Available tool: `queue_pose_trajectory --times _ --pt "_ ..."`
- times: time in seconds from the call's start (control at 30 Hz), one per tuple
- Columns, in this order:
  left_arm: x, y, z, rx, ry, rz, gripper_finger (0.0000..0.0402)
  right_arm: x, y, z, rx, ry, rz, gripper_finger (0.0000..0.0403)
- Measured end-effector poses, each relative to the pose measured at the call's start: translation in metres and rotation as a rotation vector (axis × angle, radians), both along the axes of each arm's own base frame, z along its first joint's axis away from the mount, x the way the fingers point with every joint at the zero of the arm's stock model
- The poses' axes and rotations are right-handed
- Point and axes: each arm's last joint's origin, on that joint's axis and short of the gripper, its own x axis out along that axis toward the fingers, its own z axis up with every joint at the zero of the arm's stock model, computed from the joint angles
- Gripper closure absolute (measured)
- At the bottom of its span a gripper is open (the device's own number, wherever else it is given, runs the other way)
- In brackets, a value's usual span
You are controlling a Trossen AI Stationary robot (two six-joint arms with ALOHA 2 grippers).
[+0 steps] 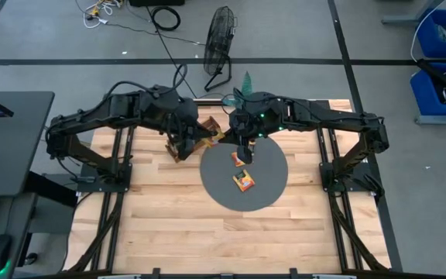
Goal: Pick & Place Tea
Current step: Put the orange tea bag into the right section of the wooden organizer
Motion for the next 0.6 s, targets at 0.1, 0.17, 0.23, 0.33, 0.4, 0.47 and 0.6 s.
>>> queue_pose_trajectory --times 0.1,0.17,0.23,0.33,0.4,0.47,0.6 --pt "0.0 0.001 0.0 0.03 0.002 0.017 0.0396 0.0 0.001 0.0 -0.001 0.005 0.002 0.0391" --pt "0.001 0.002 0.0 0.039 0.004 0.049 0.0398 -0.001 0.001 -0.001 -0.005 0.017 0.006 0.0366" --pt "0.001 0.005 -0.001 0.048 0.01 0.082 0.0398 -0.004 0.002 -0.004 -0.01 0.059 0.014 0.0329" --pt "-0.001 0.011 -0.001 0.033 0.011 0.127 0.0399 -0.006 0.002 -0.007 -0.01 0.096 0.018 0.0267" --pt "-0.002 0.017 -0.003 0.039 0.033 0.157 0.0399 -0.007 0.002 -0.009 -0.011 0.122 -0.002 0.0229" --pt "-0.005 0.024 -0.005 0.055 0.061 0.21 0.0399 -0.009 0.002 -0.011 -0.025 0.151 -0.071 0.02" --pt "-0.006 0.042 -0.02 0.071 0.121 0.318 0.04 -0.009 0.011 -0.016 -0.05 0.186 -0.138 0.0181"
